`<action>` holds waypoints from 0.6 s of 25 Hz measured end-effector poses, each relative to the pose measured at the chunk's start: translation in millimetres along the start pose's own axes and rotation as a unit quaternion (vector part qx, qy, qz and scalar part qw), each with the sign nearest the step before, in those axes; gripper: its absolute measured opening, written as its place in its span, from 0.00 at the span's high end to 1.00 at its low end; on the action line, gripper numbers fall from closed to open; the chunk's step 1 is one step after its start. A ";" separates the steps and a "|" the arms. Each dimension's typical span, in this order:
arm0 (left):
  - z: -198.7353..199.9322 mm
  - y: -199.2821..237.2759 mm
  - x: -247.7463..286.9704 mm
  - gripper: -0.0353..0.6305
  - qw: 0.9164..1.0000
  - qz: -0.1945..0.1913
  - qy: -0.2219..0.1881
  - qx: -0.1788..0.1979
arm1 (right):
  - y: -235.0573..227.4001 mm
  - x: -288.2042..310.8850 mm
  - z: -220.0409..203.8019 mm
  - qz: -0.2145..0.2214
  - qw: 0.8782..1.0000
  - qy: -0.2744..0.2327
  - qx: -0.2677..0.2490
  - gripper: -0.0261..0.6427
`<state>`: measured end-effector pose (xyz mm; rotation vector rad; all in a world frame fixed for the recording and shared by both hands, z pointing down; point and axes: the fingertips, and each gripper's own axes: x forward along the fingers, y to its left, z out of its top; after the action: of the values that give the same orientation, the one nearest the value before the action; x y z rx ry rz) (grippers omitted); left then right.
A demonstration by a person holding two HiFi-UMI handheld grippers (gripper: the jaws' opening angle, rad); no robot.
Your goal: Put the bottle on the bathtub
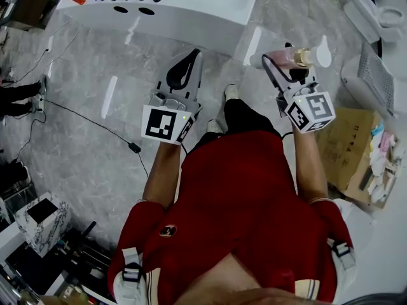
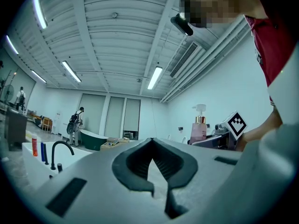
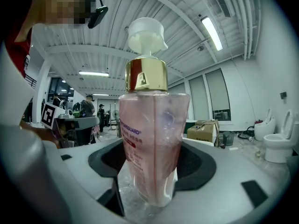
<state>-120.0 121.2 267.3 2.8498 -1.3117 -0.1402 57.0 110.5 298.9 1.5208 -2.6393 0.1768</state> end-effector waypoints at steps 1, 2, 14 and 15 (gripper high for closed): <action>-1.3 2.7 3.2 0.94 1.000 0.001 0.002 0.001 | -2.7 5.2 -1.0 0.001 1.000 0.000 0.000 0.50; -2.7 5.7 6.7 0.94 1.000 0.002 0.005 0.003 | -5.7 10.5 -2.0 0.002 1.000 0.000 0.001 0.50; -15.8 63.5 80.8 0.94 0.999 0.026 0.029 0.021 | -68.9 86.4 -16.7 0.002 1.000 0.004 0.008 0.50; -17.4 68.2 88.8 0.94 0.999 0.029 0.031 0.022 | -75.3 92.8 -18.1 0.003 1.000 0.005 0.006 0.50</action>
<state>-112.8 8.8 280.1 2.8228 -1.3998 -0.0236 76.2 -3.7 333.5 1.5110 -2.6407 0.2001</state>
